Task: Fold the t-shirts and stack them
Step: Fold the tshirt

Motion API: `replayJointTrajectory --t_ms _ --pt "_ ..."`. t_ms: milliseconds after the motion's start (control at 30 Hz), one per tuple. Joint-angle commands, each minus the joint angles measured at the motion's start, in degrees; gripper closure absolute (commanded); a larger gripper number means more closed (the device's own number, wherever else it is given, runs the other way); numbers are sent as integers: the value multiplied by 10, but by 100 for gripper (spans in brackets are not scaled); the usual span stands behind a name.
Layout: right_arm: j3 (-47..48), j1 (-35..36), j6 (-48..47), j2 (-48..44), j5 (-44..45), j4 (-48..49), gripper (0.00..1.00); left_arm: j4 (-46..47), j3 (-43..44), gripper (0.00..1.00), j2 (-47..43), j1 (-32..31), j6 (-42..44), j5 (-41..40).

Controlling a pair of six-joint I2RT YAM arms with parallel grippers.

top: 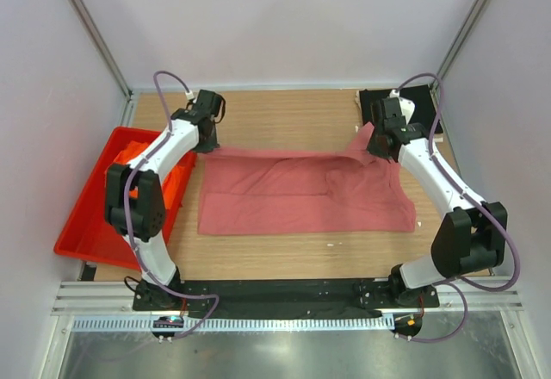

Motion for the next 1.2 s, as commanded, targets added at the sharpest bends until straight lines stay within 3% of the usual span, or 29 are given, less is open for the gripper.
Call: replayJointTrajectory --t_ms 0,300,900,1067,1167 --pt "-32 -2 -4 -41 27 -23 99 7 -25 100 -54 -11 -12 -15" --pt "-120 -2 19 -94 20 -37 99 -31 -102 100 -76 -57 -52 -48" --pt "-222 -1 41 -147 -21 -32 98 -93 -169 100 -97 -99 -94 -161" --pt "-249 -1 68 -138 -56 -21 90 -116 -164 100 -57 -117 -103 -176" --pt "-247 -1 80 -136 -48 -28 79 -137 -156 100 -35 -120 -108 -174"
